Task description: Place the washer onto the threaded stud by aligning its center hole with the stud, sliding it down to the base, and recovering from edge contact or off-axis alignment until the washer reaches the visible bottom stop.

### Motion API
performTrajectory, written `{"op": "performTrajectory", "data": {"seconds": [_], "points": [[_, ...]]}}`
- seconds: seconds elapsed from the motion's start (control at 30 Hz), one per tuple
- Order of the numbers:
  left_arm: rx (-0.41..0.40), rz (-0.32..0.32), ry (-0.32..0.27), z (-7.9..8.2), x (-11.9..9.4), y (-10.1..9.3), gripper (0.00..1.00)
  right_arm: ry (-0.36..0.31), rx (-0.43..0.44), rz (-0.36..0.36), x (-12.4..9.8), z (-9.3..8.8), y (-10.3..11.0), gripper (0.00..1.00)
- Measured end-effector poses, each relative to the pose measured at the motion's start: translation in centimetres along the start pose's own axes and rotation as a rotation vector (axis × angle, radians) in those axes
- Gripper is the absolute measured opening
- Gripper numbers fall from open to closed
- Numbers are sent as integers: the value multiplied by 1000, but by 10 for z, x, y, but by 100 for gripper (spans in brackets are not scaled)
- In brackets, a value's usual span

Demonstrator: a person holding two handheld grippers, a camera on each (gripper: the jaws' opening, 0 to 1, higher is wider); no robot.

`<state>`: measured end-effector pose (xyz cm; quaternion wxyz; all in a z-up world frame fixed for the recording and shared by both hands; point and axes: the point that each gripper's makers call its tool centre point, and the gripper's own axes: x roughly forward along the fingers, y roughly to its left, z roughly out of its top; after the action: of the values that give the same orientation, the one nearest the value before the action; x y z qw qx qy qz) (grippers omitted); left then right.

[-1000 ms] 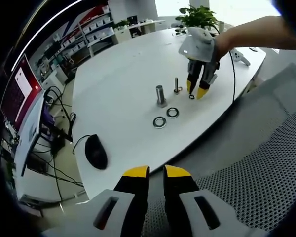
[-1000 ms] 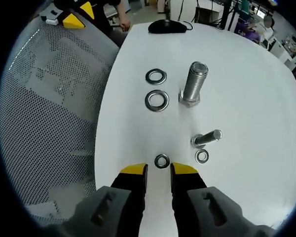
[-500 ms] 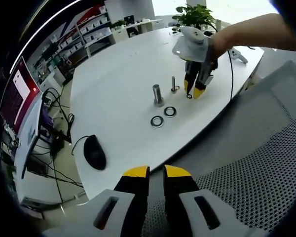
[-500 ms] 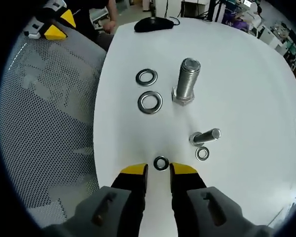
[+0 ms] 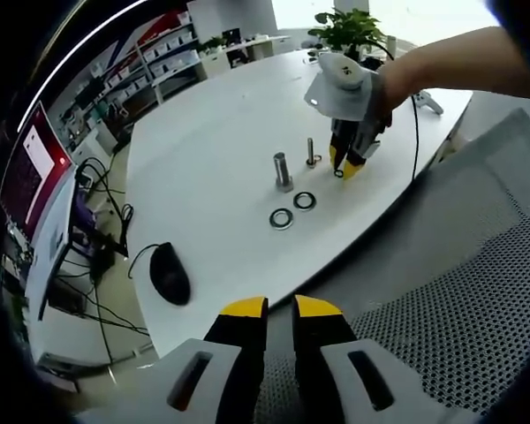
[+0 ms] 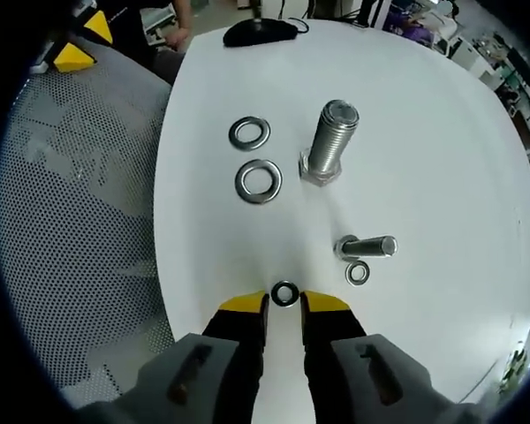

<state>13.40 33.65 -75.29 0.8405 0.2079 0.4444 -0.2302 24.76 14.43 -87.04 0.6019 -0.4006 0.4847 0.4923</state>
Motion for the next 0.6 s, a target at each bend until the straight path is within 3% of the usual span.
{"op": "performTrajectory", "data": {"seconds": [0.6], "points": [[11, -5, 9, -1, 1, -1, 9, -3, 12, -4, -1, -1, -2, 16]]}}
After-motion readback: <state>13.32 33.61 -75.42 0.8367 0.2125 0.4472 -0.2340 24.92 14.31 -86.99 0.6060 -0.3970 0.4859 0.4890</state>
